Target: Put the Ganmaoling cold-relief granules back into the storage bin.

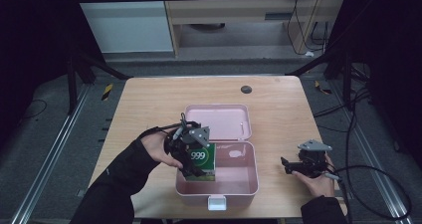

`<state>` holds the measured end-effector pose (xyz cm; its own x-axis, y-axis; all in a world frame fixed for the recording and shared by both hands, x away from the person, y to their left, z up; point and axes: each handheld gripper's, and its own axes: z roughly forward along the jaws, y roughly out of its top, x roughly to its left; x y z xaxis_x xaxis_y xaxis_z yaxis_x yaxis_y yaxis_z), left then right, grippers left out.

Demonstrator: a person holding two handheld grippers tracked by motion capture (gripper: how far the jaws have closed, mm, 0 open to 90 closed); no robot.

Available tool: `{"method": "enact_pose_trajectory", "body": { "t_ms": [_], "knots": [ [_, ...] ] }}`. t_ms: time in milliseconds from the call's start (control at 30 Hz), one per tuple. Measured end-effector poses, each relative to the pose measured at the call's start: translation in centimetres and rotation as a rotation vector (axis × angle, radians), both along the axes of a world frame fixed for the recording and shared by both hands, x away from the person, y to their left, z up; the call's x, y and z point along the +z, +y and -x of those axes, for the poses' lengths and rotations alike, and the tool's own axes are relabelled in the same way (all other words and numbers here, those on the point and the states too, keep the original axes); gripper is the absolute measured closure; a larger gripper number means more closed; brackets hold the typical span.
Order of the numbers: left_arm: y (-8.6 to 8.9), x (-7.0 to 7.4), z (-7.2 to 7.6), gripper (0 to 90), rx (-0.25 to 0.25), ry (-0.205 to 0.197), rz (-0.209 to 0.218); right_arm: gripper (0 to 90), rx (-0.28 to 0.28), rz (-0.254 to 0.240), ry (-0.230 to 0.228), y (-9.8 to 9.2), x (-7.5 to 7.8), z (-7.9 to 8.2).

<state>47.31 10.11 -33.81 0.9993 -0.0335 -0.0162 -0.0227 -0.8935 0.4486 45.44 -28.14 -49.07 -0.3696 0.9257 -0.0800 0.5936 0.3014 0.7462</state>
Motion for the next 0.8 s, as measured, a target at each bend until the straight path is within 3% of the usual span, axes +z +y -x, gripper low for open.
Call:
{"method": "enact_pose_trajectory", "body": {
  "t_ms": [800],
  "knots": [
    [0.1, -4.0, -0.2, 13.6, 0.020, 0.007, -0.046, 3.9, 0.003, 0.001, 0.012, 0.1, -0.1, 0.0]
  ]
}}
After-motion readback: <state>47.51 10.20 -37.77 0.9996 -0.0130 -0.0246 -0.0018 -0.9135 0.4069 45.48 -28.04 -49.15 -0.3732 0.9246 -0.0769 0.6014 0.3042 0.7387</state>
